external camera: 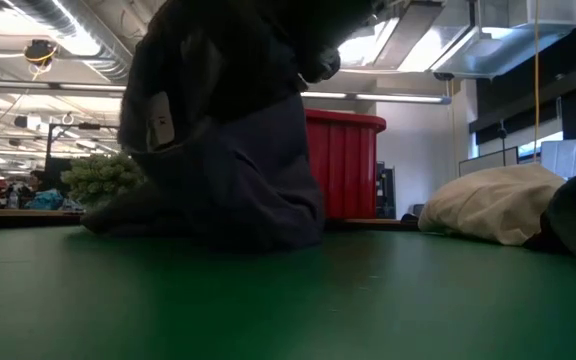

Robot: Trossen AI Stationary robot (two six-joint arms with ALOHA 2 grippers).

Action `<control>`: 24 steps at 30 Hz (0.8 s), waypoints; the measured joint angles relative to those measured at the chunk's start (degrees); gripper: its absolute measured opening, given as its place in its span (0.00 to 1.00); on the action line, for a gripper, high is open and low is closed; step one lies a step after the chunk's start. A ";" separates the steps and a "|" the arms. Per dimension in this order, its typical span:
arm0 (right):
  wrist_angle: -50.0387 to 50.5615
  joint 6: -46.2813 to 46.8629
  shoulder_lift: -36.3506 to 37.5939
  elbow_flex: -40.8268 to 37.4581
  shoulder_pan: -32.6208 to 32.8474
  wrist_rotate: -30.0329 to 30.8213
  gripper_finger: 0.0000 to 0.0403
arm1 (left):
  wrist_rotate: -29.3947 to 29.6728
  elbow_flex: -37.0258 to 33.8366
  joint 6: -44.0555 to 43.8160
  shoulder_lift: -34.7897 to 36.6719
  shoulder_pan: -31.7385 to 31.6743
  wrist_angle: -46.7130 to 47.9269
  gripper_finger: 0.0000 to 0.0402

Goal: Fold laundry
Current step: Fold the gray pants

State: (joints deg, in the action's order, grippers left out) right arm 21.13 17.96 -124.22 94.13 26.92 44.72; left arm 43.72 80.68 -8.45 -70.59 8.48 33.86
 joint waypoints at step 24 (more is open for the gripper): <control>43.83 12.30 23.86 -0.02 1.16 15.17 0.00 | -3.94 0.02 -6.16 3.04 3.98 16.60 0.00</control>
State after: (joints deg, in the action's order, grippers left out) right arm 64.95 30.25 -100.36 94.11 28.08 59.89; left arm 39.79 80.71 -14.60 -67.55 12.46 50.47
